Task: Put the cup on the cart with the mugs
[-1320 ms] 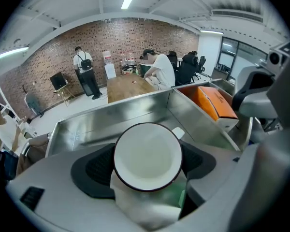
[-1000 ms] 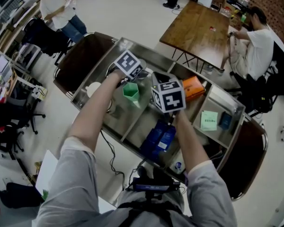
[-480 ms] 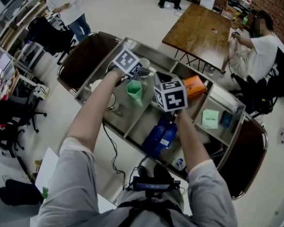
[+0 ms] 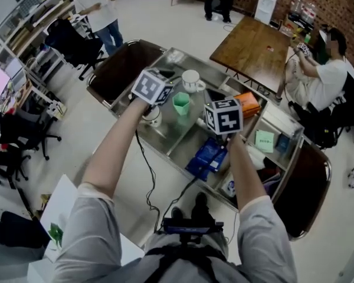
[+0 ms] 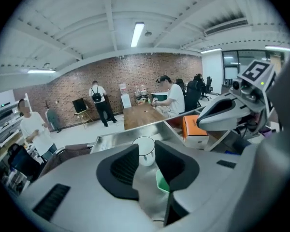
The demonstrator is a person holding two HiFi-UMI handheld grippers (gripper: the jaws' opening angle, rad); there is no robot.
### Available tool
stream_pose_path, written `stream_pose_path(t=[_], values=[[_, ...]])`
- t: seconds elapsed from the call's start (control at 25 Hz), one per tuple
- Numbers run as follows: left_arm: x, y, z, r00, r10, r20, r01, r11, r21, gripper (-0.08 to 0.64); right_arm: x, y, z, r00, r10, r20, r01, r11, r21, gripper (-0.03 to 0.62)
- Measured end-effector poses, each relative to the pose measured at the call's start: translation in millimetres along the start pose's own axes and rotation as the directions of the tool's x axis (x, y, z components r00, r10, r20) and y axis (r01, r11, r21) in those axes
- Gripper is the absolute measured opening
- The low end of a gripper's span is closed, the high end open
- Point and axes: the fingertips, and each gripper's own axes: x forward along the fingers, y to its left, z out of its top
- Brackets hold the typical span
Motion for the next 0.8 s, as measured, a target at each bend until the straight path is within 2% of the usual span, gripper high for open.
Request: stream_pose_path(t=[0.08,0.16,0.32,0.52,0.8], values=[[-23,-4,-1,0.997,0.042,0.061,-0.040,0.998,-0.047,0.047,-13,7,2,1.000,-0.001,0.009,0.001,1.000,-0.013,0.008],[-47,-11,-4,0.990,0.087,0.112,-0.076,0.992,-0.097,0.003,-26,15,1,1.000,0.008,0.019,-0.008,1.000,-0.018,0.008],[-99,-26,-23,0.970,0.159,0.182,-0.126,0.975,-0.181,0.003,-49,39,-7,0.999,0.035,0.032,-0.035,0.999,-0.019,0.008],[-157,-51,-75,0.945,0.240,0.221,-0.170,0.940,-0.296,0.003,-83,74,-36,0.998,0.052,0.039,-0.052,0.999,-0.009,0.008],[-218,-84,-154,0.916,0.344,0.208,-0.243,0.886,-0.395,0.003,-136,116,-71,0.991,0.085,0.102,-0.092,0.993,0.069,0.008]])
